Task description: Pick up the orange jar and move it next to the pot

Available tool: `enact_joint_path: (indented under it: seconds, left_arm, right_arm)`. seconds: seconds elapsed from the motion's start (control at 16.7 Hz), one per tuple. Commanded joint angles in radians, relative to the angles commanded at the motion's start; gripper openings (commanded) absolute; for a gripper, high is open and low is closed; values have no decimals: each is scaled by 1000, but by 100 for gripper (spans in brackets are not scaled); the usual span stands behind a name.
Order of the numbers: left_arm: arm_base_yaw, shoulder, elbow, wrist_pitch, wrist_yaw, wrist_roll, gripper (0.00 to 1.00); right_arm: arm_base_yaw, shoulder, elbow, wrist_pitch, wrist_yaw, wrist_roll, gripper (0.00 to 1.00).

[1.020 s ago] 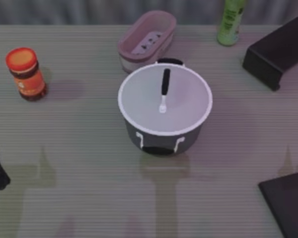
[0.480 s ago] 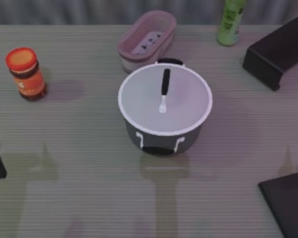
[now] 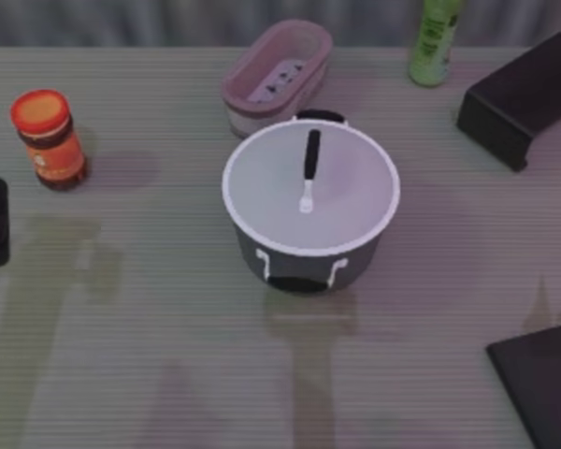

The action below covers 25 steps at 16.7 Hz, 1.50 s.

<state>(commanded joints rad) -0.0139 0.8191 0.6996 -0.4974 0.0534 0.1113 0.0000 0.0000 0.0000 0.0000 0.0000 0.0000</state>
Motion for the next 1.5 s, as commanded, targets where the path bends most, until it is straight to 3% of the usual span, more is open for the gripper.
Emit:
enact_joint_path:
  seconds: [0.84, 1.2, 1.5]
  left_arm:
    - [5, 1288, 1206, -723, 19, 174, 100]
    - [15, 1630, 1638, -883, 3, 227, 100]
    - [21, 1736, 1801, -925, -6, 245, 100]
  right_arm:
    - [0, 0, 0, 0, 0, 0, 100]
    - [0, 0, 0, 0, 0, 0, 100]
    - [0, 0, 0, 0, 0, 0, 100]
